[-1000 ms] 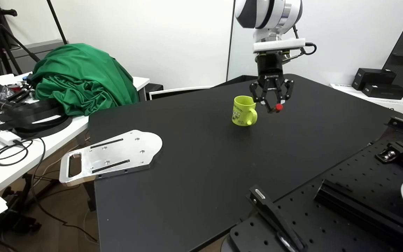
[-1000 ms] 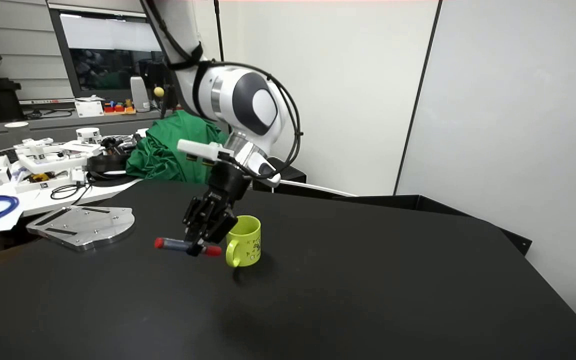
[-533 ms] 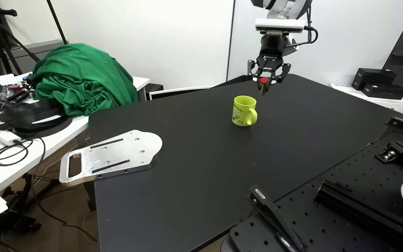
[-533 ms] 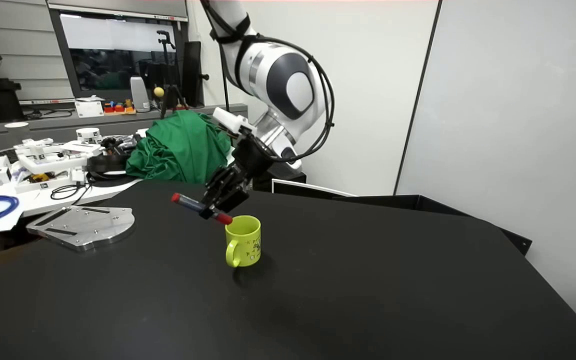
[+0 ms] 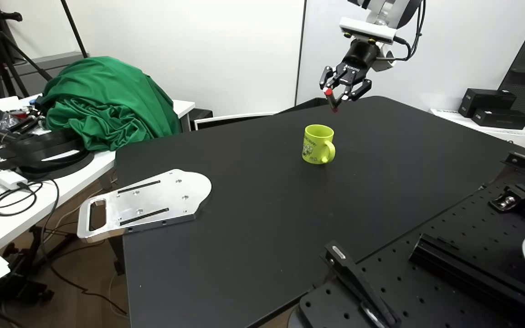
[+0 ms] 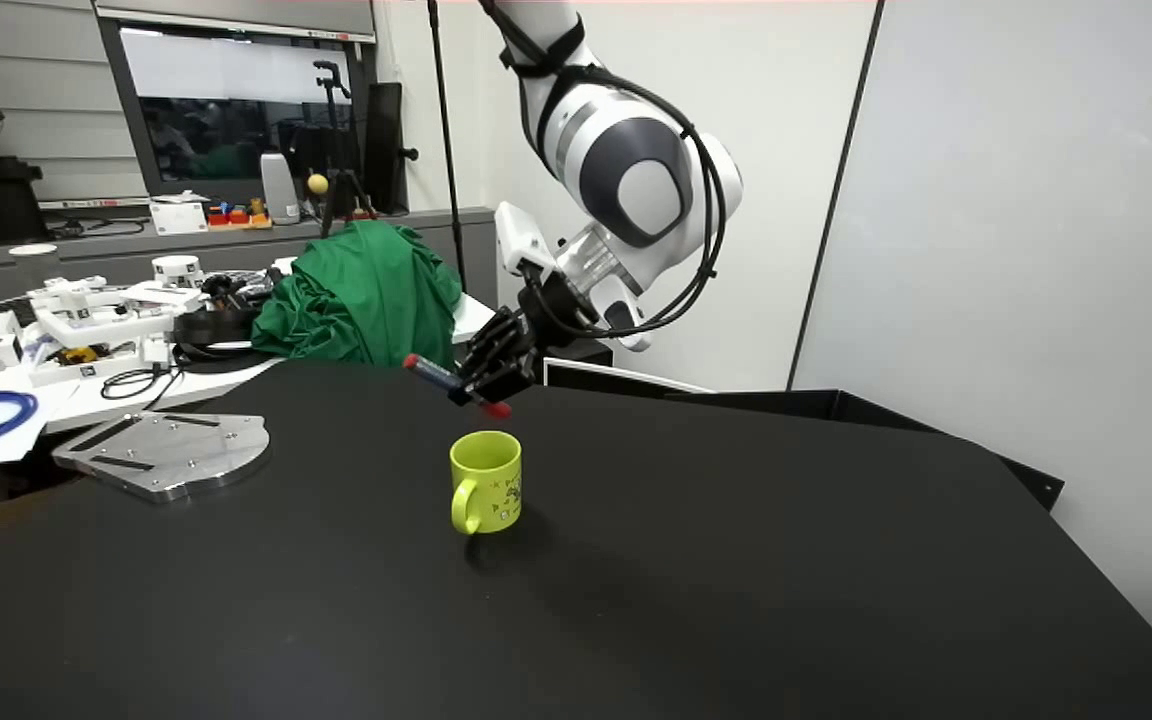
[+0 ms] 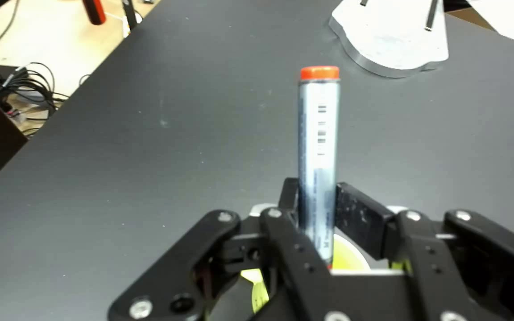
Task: Pick the marker and put it in the cup
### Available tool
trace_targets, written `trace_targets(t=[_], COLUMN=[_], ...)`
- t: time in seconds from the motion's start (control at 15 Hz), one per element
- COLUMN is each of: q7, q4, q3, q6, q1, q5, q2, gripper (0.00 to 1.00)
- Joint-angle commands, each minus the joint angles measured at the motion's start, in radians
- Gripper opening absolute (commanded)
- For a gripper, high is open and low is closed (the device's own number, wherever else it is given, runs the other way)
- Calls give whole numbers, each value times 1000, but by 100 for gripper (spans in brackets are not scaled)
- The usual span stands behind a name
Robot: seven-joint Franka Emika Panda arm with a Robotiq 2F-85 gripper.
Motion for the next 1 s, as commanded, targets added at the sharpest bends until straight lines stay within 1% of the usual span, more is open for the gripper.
trace_targets(t=[0.0,0.47,0.93], q7=[-4,-19,-28], q4=[74,108,96], q3=[3,12,14], q6=[10,62,90], q1=[-25,-14,16], q5=[94,201,228], q2=[69,157,193], gripper=[6,6,6])
